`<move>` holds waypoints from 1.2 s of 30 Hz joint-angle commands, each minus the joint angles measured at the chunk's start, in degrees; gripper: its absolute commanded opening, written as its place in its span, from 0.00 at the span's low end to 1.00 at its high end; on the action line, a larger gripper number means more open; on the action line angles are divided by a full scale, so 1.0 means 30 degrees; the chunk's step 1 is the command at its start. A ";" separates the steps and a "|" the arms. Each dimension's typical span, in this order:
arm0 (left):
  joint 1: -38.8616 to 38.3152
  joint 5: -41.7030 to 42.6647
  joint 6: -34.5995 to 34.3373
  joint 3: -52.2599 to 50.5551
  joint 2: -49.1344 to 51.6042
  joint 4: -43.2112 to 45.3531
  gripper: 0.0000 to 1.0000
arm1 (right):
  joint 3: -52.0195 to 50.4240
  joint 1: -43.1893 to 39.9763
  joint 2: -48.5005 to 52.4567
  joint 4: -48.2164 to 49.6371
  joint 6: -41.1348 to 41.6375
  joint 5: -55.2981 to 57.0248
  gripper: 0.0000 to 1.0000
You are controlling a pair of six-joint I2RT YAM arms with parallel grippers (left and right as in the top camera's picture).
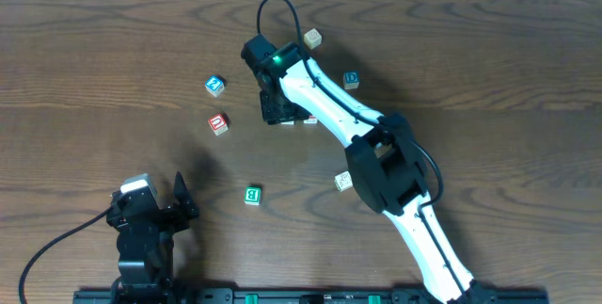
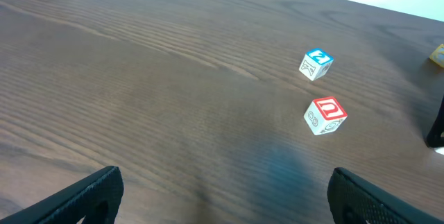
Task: Spell out Ai2
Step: 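Lower the A block beside the I block and release, then raise right gripper and retract it toward the right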
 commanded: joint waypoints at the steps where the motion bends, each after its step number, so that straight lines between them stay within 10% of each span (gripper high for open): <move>1: 0.0044 -0.0328 0.0328 -0.0372 -0.0117 -0.0080 0.95 | -0.0124 0.0175 0.0124 0.0066 0.0138 0.0000 0.43; 36: 0.0044 -0.0328 0.0328 -0.0372 -0.0117 -0.0080 0.95 | 0.2244 -0.1443 -0.0444 0.3395 -0.1945 0.1399 0.53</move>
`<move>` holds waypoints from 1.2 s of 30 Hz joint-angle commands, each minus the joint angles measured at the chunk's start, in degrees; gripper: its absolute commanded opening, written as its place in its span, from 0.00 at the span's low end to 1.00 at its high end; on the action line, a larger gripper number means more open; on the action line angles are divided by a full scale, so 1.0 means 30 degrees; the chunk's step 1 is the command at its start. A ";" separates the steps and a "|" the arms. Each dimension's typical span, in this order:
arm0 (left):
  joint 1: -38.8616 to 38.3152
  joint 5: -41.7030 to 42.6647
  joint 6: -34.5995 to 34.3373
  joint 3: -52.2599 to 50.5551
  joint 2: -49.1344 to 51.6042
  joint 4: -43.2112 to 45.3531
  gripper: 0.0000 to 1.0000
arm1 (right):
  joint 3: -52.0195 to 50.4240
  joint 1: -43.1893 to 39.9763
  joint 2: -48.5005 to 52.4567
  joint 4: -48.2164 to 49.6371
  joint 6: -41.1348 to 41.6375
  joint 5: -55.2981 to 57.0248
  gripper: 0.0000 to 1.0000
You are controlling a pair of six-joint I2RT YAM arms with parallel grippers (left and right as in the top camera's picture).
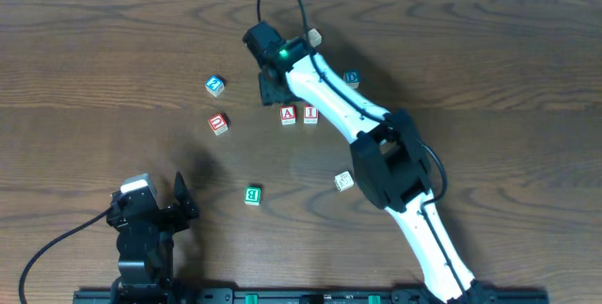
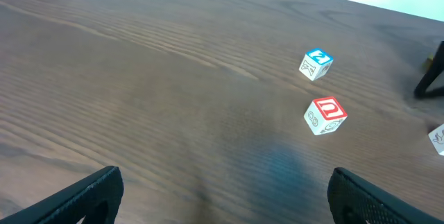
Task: Spell out Ai2
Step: 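Raise right gripper and retract it toward the right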
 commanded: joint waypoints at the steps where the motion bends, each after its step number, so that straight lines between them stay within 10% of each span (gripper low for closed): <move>1: 0.0044 -0.0335 0.0328 -0.0372 -0.0117 -0.0066 0.95 | 0.1989 -0.0787 -0.0758 -0.0197 -0.1348 0.0357 0.52; 26: 0.0044 -0.0328 0.0328 -0.0372 -0.0117 -0.0073 0.95 | 0.3643 -0.2317 -0.6470 -0.5683 -0.1989 0.2492 0.61; 36: 0.0044 -0.0328 0.0328 -0.0372 -0.0117 -0.0073 0.95 | -0.7788 -0.2834 -1.5795 -0.1960 -0.1982 0.2900 0.68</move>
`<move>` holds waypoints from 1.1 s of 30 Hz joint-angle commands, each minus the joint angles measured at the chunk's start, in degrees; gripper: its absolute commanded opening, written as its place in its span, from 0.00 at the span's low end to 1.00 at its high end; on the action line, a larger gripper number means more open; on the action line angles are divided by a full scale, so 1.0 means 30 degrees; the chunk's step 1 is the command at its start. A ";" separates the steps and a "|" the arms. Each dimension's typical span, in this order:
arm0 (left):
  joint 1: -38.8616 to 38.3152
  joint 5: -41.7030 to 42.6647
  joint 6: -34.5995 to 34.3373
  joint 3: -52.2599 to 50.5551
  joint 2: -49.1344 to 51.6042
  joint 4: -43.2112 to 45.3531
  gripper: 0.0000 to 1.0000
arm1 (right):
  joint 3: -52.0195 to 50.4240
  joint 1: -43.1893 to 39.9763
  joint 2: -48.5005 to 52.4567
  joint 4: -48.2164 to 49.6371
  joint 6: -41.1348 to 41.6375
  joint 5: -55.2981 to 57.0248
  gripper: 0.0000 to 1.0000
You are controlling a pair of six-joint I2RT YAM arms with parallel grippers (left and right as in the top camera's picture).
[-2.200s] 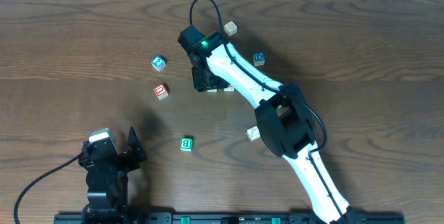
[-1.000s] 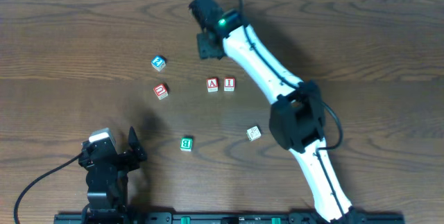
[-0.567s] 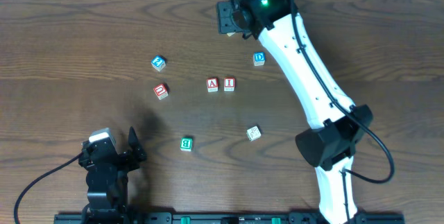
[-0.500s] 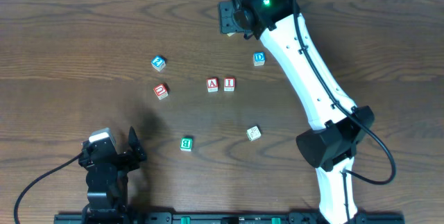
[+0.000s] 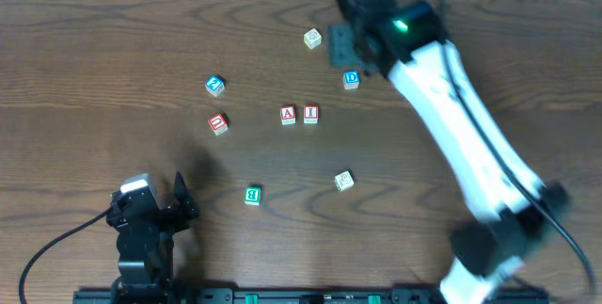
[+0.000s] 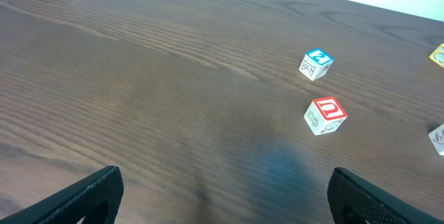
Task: Spell out Ai2
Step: 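Raise right gripper and retract it toward the right, then move left gripper forward toward the blue-numbered 2 block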
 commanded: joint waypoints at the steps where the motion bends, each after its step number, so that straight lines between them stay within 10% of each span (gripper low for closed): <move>1: 0.0044 -0.0321 0.0328 -0.0372 -0.0117 -0.0087 0.95 | -0.3767 -0.0022 -0.4087 0.0794 0.0175 0.0379 0.68; 11: 0.0044 -0.0328 0.0328 -0.0372 -0.0117 -0.0087 0.95 | -1.4498 -0.0015 -1.4681 0.3067 0.0736 -0.0124 0.76; 15: 0.0044 -0.0321 0.0328 -0.0372 -0.0117 -0.0087 0.95 | -1.7260 -0.0007 -1.7792 0.3184 0.0903 -0.0124 0.97; 33: 0.0044 -0.0321 0.0328 -0.0372 -0.0117 -0.0080 0.95 | -1.7872 -0.0015 -1.8302 0.2681 0.0889 -0.0189 0.99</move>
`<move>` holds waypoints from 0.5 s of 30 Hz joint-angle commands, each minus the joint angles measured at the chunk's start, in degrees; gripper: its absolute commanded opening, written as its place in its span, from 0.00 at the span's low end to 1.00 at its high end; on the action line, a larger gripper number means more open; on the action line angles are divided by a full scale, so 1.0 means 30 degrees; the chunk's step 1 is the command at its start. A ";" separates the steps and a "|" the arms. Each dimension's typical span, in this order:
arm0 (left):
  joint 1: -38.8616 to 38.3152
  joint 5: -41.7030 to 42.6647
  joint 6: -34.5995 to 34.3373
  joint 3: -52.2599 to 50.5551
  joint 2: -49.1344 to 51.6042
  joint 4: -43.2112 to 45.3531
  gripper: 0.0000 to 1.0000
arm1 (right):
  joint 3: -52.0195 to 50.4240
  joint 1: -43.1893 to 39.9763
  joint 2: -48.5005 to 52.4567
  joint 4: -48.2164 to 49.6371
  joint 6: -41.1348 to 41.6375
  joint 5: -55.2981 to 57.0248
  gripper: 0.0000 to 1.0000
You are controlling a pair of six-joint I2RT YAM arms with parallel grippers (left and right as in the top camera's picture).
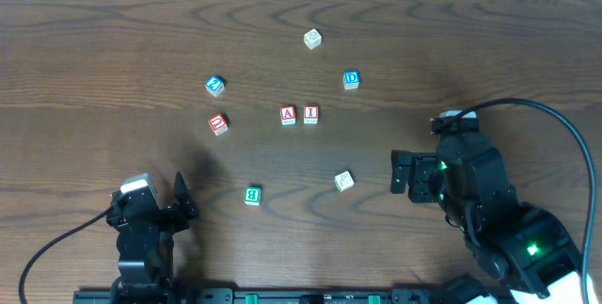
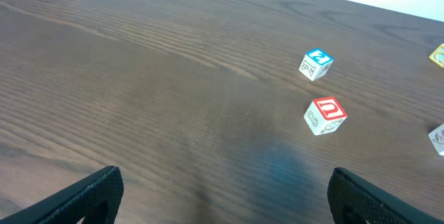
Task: Spell out Ai2
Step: 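Move left gripper forward toward the blue-numbered 2 block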
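A red A block [image 1: 288, 114] and a red I block [image 1: 310, 114] sit side by side, touching, at mid-table. The blue 2 block [image 1: 214, 85] lies apart to their left; it also shows in the left wrist view [image 2: 316, 64]. My left gripper [image 1: 156, 198] rests near the front left edge, open, with bare table between its fingers [image 2: 76, 195]. My right gripper [image 1: 406, 174] hangs at the front right, away from every block; its jaws are too small to read.
A red U block [image 1: 218, 123] lies just in front of the 2 block. A blue D block [image 1: 351, 79] and a cream block [image 1: 312, 38] lie at the back. A green B block [image 1: 252, 195] and another cream block [image 1: 343, 181] lie nearer the front.
The right arm was stretched to the back of the table beside the D block; it now sits folded at the front right. No block has moved, and the left arm is still.
First my right gripper was down over the spot beside the I block. Then it stood just behind, and A and I showed side by side. After that it was at the back by the D block, and now it is at the front right.
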 commanded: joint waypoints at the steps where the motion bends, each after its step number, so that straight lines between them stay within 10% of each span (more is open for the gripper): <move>1: 0.0044 -0.0335 0.0328 -0.0372 -0.0117 -0.0080 0.95 | -0.0109 -0.0015 -0.0022 -0.0066 0.0153 0.0066 0.99; 15: 0.0044 0.1727 -0.1042 -0.0372 -0.0117 0.0481 0.95 | -0.0109 -0.0015 -0.0022 -0.0066 0.0153 0.0066 0.99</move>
